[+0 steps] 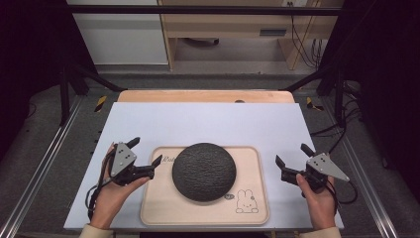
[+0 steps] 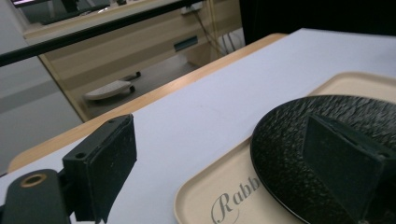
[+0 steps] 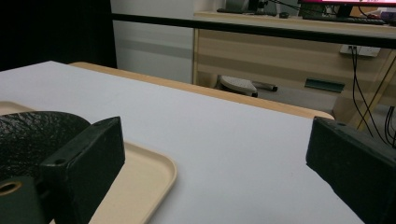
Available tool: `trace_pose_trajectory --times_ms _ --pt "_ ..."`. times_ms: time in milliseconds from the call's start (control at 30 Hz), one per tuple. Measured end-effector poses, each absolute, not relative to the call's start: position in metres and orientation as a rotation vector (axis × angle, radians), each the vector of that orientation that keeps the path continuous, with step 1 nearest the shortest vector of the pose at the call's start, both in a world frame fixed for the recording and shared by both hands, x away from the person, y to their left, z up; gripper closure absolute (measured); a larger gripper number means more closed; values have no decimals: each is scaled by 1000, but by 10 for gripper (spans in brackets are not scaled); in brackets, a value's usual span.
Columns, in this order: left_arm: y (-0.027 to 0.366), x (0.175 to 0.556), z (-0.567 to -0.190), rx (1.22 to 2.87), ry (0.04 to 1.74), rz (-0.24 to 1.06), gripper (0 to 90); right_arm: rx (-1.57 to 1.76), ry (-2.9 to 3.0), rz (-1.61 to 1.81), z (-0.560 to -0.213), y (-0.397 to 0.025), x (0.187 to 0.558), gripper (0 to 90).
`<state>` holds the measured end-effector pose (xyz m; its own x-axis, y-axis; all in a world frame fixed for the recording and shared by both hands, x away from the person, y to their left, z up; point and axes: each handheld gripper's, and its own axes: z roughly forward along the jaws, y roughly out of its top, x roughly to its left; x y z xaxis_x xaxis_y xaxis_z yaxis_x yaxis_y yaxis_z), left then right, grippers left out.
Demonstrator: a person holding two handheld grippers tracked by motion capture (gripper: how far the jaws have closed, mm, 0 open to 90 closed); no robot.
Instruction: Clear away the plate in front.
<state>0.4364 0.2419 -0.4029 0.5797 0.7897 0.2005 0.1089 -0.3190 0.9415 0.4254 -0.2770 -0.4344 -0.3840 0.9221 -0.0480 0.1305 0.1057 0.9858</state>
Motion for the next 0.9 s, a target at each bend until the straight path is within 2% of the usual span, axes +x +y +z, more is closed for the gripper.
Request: trace_pose_trajectory --times_ms 133,433,667,733,900 --pt "259 432 -404 1711 742 794 59 1052 1644 1371 -434 -278 426 41" --pt "295 414 -413 1621 681 861 31 1058 1650 1391 -434 -278 428 42" --pt "304 406 -429 1649 698 849 29 1044 1669 1397 -435 -274 428 43" --pt "309 408 -431 1594 693 837 30 1044 1669 1407 -435 -275 428 42" --pt "309 410 -436 1593 694 825 32 1053 1665 1441 -437 -277 430 44"
